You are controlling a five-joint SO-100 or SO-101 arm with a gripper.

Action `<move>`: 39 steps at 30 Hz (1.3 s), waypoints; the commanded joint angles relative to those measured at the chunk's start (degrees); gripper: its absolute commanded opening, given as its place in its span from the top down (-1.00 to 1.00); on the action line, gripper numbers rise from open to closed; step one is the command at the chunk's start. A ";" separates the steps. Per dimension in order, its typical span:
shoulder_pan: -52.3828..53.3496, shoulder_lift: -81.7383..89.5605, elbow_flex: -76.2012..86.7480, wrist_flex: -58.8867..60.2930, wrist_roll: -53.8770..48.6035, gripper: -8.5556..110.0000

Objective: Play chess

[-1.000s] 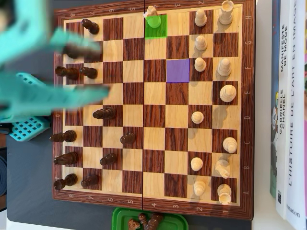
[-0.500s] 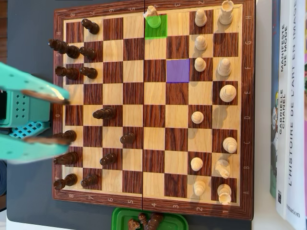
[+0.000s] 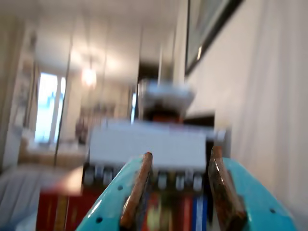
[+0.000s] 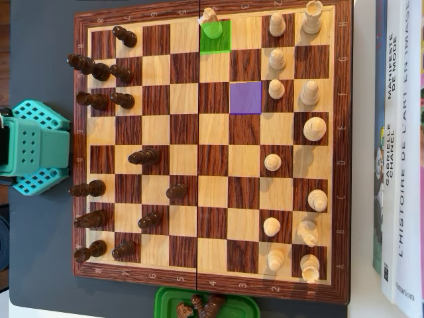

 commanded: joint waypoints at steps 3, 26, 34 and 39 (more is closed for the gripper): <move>0.62 0.97 3.96 -20.57 0.35 0.56; 0.35 3.60 16.96 -74.00 -0.53 0.56; -1.67 3.52 18.72 -80.95 -2.90 0.56; -2.29 3.52 18.98 -81.12 -2.90 0.56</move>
